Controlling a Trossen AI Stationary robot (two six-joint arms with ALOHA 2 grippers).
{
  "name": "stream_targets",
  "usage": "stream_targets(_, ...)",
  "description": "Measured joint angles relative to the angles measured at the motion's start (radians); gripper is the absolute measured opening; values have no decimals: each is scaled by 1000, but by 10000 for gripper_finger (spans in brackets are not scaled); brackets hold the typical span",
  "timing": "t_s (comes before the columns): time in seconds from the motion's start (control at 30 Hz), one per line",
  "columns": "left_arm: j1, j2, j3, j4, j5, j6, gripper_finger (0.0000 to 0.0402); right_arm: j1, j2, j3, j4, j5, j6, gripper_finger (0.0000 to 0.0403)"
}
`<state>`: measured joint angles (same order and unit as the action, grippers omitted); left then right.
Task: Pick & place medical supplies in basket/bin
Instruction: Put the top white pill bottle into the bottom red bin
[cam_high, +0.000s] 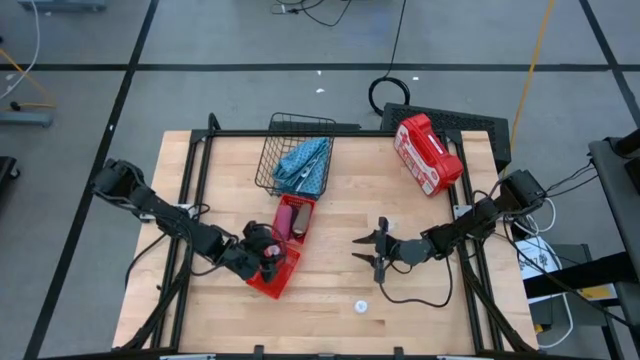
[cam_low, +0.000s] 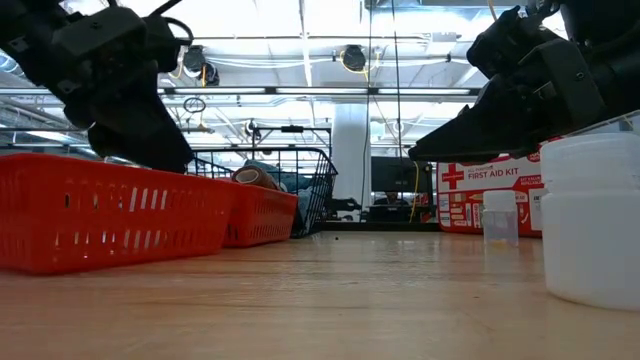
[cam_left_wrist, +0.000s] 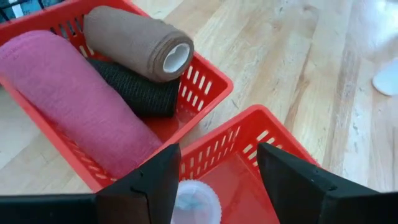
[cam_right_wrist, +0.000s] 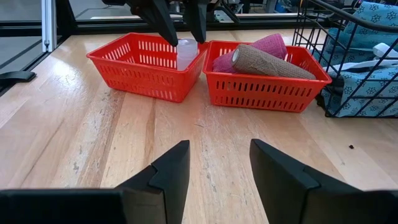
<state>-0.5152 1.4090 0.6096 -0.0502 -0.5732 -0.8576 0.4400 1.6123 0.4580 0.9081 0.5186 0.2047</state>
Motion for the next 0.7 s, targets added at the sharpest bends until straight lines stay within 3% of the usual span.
stream_targets(0.2, 6, -46, 29, 2, 40, 86, 223, 0, 0, 0, 0, 0, 0, 155)
stream_targets(0.4, 20, -136, 36, -18, 157, 120, 223, 0, 0, 0, 0, 0, 0, 155)
stream_targets(0.57, 5, -227, 36, -125, 421, 104, 223, 0, 0, 0, 0, -1, 0, 155)
stream_targets(0.7, -102, -268, 36, -152, 630, 12, 223, 0, 0, 0, 0, -1, 0, 155)
